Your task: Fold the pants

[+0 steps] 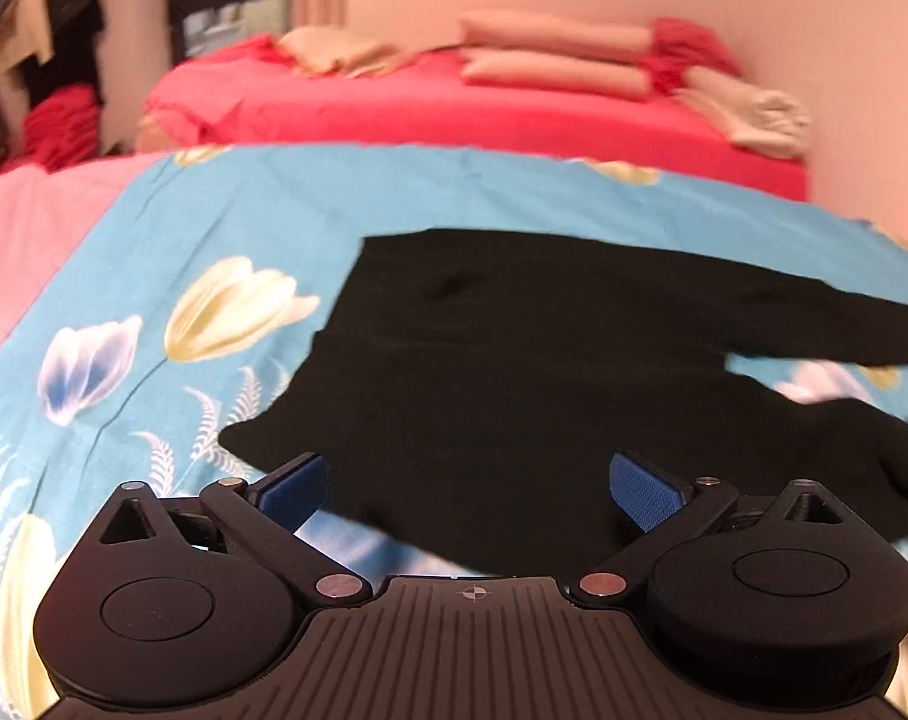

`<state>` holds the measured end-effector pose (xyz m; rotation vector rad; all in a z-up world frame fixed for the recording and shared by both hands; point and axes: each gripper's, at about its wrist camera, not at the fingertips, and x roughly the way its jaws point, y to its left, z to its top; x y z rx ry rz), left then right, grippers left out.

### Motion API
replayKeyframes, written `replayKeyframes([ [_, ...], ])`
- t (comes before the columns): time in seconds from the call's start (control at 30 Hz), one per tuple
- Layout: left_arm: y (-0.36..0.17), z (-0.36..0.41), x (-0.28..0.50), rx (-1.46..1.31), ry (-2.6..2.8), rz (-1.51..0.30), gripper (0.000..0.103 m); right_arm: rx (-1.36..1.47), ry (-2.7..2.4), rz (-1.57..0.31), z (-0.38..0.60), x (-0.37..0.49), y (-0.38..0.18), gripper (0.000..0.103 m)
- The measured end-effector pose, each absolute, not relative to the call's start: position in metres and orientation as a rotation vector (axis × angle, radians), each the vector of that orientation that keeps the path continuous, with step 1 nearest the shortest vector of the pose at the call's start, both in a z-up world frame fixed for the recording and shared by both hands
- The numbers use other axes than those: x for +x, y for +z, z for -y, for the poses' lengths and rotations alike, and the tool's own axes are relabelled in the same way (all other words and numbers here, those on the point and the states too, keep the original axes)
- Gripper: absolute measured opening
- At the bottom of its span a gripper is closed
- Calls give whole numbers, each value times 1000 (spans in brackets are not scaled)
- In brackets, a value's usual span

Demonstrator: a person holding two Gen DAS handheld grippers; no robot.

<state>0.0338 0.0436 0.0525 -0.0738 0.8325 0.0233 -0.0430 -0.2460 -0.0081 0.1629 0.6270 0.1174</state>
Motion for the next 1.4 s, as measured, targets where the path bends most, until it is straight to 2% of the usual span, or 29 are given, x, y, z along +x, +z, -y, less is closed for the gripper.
replayKeyframes([
  [0.1,30,-50,57,-98,47,-879,103,239,50,-612,256,-32,-2,82],
  [0.13,19,-51,63,-102,44,-911,103,274,36,-595,264,-33,-1,79],
  [0.17,6,-53,68,-107,44,-953,103,310,5,-573,276,-35,0,79],
  [0.27,-5,-43,54,-2,41,-865,103,411,-177,-477,320,-47,5,79],
  [0.33,-7,-44,48,-9,42,-827,103,441,-318,-440,357,-49,11,85],
  [0.43,-9,-46,45,-15,42,-803,103,477,-457,-443,417,-30,12,86],
  [0.47,-9,-45,44,-13,45,-794,103,499,-485,-471,436,-18,8,85],
  [0.57,-12,-45,38,-12,47,-766,103,561,-514,-505,477,12,-12,74],
  [0.67,-13,-45,38,-14,45,-764,103,556,-532,-499,493,28,-26,34],
  [0.7,-14,-45,39,-12,47,-765,103,534,-509,-522,494,34,-28,9],
  [0.73,-14,-45,40,-11,49,-765,103,536,-491,-535,494,37,-26,8],
  [0.87,-15,-45,39,-14,49,-757,103,590,-517,-267,506,-32,3,7],
  [0.9,-15,-45,40,-13,50,-755,103,599,-561,-256,513,-44,0,7],
  [1.0,-15,-44,40,-10,50,-753,103,673,-604,-417,542,-45,-32,8],
  [1.03,-15,-45,39,-11,48,-752,103,703,-586,-393,545,-49,-37,9],
  [1.07,-15,-45,39,-12,47,-751,103,722,-593,-364,546,-56,-37,16],
  [1.13,-16,-45,38,-15,45,-748,103,741,-690,-320,544,-67,-33,36],
  [1.2,-16,-45,37,-13,45,-742,103,634,-825,-299,527,-74,-21,38],
  [1.23,-16,-45,37,-13,44,-740,103,532,-807,-279,510,-76,-12,45],
  [1.27,-16,-45,37,-13,44,-739,103,448,-740,-276,491,-77,-4,55],
  [1.3,-16,-45,37,-12,44,-738,103,393,-651,-285,471,-78,2,75],
  [1.33,-16,-45,37,-12,44,-737,103,352,-543,-305,448,-80,6,78],
  [1.4,-16,-45,37,-12,45,-735,103,260,-265,-384,400,-77,10,77],
])
